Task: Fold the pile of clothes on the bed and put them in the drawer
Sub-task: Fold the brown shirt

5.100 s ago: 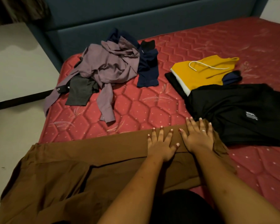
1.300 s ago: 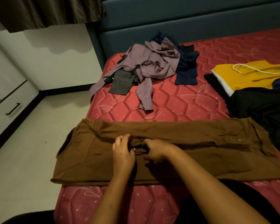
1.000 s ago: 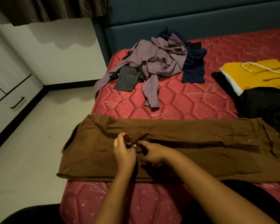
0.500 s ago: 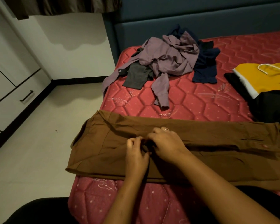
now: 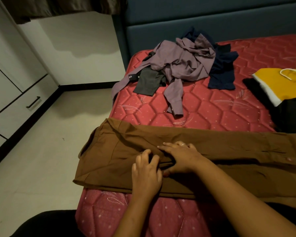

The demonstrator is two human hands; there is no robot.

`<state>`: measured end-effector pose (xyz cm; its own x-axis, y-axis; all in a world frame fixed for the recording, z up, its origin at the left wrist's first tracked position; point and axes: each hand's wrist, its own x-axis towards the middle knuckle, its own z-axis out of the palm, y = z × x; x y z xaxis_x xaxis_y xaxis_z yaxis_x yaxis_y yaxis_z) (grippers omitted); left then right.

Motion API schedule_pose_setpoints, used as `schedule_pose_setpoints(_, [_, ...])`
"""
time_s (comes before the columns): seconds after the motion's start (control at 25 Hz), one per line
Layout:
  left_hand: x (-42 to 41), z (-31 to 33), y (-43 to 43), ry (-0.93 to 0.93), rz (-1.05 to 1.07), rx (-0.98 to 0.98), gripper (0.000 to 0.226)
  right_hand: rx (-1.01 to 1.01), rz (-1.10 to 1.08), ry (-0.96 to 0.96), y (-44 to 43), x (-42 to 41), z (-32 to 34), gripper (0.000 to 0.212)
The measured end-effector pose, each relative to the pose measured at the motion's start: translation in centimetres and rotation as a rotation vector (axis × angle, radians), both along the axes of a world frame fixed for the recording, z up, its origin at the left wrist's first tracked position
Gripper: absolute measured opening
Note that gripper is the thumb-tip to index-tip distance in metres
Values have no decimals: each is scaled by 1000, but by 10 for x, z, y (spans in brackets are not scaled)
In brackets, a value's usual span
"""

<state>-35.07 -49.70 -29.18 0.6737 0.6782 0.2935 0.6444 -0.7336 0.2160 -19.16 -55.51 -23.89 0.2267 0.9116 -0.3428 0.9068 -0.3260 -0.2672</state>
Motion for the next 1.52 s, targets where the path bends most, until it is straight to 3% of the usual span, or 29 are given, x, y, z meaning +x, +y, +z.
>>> schedule_pose_setpoints(0.12, [-3,11,7,34,11,-172,33,44,-135,138,6,21,1,61])
schedule_pose_setpoints(0.2, [-1,30,18,-33,28,-250,43,74,-226,79,9,38,-3,48])
schedule_pose_setpoints(0.28, [10,52,41,-82,51,-169,42,80,-270,-44,11,51,-10,49])
schedule_pose_setpoints(0.4, [32,69,94,78,53,38,28,173,-296,-123,20,57,-18,46])
schedule_pose_setpoints(0.56, [38,65,150,433,203,-169,41,272,-314,-143,28,60,-22,31])
schedule_pose_setpoints(0.76, [36,54,170,221,203,-12,29,359,-395,-298,36,60,-28,15])
schedule_pose_setpoints(0.84, [40,53,172,193,225,49,29,344,-412,-352,36,60,-33,18])
schedule_pose_setpoints(0.96, [51,49,161,294,280,143,31,297,-443,-366,32,63,-41,31])
schedule_pose_setpoints(1.08, [79,47,109,103,59,232,31,275,-452,-306,33,65,-39,41])
schedule_pose_setpoints(1.16, [97,35,65,87,-146,63,33,263,-434,-233,30,69,-33,49])
schedule_pose_setpoints(1.28, [104,15,30,364,-89,-318,58,174,-441,-119,2,88,-24,61])
schedule_pose_setpoints(1.4, [99,22,31,463,-47,-360,76,-44,-619,-50,-52,121,-6,76])
schedule_pose_setpoints(1.52, [111,37,16,498,-61,-293,75,-88,-955,-30,-112,150,15,73])
